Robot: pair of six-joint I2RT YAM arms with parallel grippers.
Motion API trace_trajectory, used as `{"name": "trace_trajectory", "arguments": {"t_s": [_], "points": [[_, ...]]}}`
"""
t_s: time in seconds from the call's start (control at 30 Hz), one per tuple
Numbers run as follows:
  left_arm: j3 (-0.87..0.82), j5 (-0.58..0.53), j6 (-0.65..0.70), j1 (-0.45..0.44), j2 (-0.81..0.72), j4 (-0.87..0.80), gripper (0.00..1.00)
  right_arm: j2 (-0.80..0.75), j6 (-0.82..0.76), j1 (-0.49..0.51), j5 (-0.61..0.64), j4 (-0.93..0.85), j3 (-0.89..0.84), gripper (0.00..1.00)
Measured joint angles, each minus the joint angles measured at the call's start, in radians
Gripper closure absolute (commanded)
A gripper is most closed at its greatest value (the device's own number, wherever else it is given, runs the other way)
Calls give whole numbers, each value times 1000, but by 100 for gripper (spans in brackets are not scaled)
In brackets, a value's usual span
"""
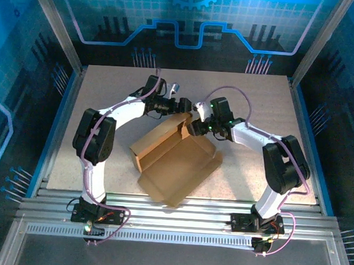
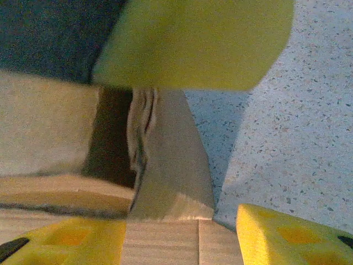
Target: Fold the paper box
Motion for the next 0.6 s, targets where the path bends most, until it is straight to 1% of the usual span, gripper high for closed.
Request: {"name": "trace_trajectory", "arguments": {"t_s": [0.3, 0.4, 0.47, 0.6], "points": [[97, 109, 84, 2, 62, -111, 1, 32, -11, 18, 29, 66, 11, 57], [119, 134, 103, 11, 76, -145, 1, 38, -15, 35, 63, 87, 11, 64], [127, 140, 112, 18, 80, -161, 1, 42, -15, 49, 89, 105, 11, 67], [133, 146, 119, 26, 84, -177, 1, 51, -12, 78, 159, 138, 11, 75]]}}
